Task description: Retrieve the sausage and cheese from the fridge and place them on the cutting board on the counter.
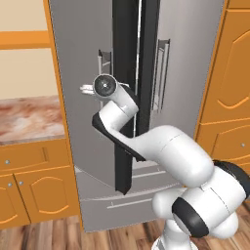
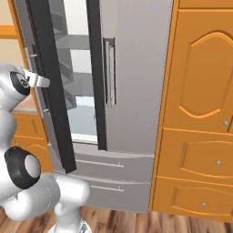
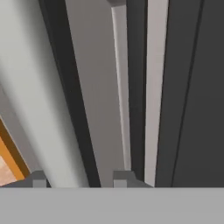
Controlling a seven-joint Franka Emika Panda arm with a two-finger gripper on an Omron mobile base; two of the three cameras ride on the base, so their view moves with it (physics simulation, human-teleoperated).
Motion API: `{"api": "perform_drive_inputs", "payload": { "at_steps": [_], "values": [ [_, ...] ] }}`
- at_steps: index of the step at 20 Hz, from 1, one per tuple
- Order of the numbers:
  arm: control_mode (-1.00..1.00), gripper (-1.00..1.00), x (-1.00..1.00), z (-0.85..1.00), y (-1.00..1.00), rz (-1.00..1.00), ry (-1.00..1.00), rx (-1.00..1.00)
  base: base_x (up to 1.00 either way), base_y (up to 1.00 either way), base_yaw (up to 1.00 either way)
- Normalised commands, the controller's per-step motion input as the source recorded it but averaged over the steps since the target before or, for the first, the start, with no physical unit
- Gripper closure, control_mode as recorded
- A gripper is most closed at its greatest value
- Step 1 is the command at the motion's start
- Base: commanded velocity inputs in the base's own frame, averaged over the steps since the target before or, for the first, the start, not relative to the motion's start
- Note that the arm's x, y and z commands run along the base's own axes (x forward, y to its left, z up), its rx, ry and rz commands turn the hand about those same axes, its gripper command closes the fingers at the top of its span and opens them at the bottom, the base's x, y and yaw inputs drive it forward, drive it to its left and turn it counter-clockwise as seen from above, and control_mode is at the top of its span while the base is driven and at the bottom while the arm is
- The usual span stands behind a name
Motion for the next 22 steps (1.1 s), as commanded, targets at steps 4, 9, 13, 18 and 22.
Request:
{"api": "perform_drive_inputs", "payload": {
  "at_steps": [4, 9, 13, 18, 22],
  "values": [
    [-1.00, -1.00, -0.08, 0.40, 0.11, 0.00, 0.05, 0.00, 0.00, 0.00, 0.00],
    [-1.00, -1.00, -0.51, 0.30, -0.01, 0.00, 0.02, 0.00, 0.00, 0.00, 0.00],
    [-1.00, -1.00, -0.52, 0.35, 0.00, 0.13, 0.00, 0.03, 0.00, 0.00, 0.00],
    [-1.00, -1.00, -0.04, 0.26, 0.04, 0.21, 0.00, 0.07, 0.00, 0.00, 0.00],
    [-1.00, -1.00, 0.03, 0.03, 0.07, 0.33, 0.00, 0.05, 0.00, 0.00, 0.00]
  ]
}}
